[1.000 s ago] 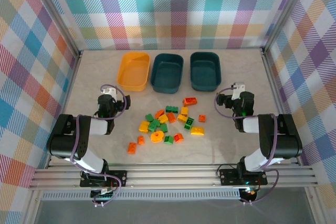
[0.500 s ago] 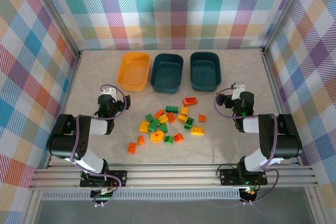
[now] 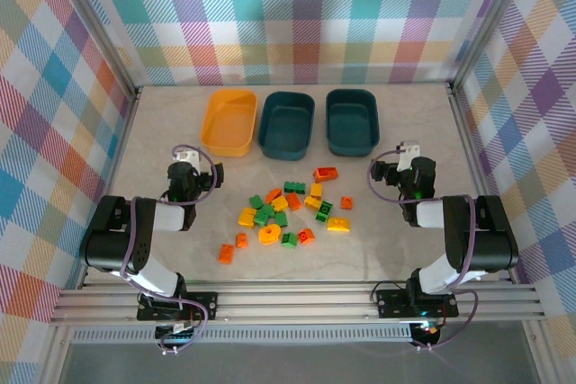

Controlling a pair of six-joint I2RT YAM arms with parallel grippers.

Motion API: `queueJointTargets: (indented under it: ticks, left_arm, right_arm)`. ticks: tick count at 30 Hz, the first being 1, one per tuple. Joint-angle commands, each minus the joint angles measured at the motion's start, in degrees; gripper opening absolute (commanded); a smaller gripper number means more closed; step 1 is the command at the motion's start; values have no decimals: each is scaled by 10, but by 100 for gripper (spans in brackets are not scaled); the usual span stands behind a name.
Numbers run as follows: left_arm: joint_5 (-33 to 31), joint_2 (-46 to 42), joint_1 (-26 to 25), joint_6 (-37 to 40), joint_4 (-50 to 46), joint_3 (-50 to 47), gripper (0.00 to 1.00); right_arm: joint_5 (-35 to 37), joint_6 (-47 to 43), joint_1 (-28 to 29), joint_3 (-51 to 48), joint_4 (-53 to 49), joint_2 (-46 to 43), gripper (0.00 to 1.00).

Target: Sort the legos into containers by color

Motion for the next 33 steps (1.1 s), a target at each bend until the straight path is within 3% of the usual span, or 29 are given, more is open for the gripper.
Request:
queueJointTargets:
  ticks: [1, 5, 7, 9, 11, 15, 16, 19, 21, 23, 27, 29, 33]
  left_arm:
    - [5, -1, 4, -6, -4, 10, 100]
    - [6, -2, 4, -5, -2, 8, 100]
    - [19, -26, 4, 3, -57, 33, 100]
    - [35, -73, -1, 14, -206, 101, 100]
    - [34, -117, -9, -5, -251, 131, 100]
    - [43, -226, -20, -120, -269, 148, 100]
    - [42, -250, -22, -140, -284, 154, 100]
    - [25, -325, -26, -224, -333, 157, 100]
    - [-32, -363, -26, -364, -429, 169, 100]
    - [-118, -388, -25, -554, -575, 180, 100]
    - [-111, -411, -20, -564, -564, 126, 100]
    - [-78, -413, -19, -536, -565, 115, 100]
    - [-16, -409, -20, -526, -603, 110, 99]
  right_arm:
    - [-6, 6, 0, 4, 5, -3, 100]
    - [-3, 5, -1, 2, 10, -5, 100]
    - [57, 12, 13, 9, -21, -34, 100]
    - [98, 10, 26, 52, -156, -97, 100]
    - [126, 47, 37, 109, -274, -154, 100]
    - [87, 165, 39, 260, -528, -214, 100]
    - [78, 189, 38, 272, -548, -223, 100]
    - [138, 379, 32, 253, -606, -255, 100]
    - [67, 361, 21, 224, -572, -266, 97]
    - [34, 358, 25, 228, -599, -260, 87]
    - [-18, 319, 36, 266, -699, -223, 72]
    - [-39, 303, 48, 263, -733, -218, 66]
    - [-45, 301, 83, 231, -748, -212, 63]
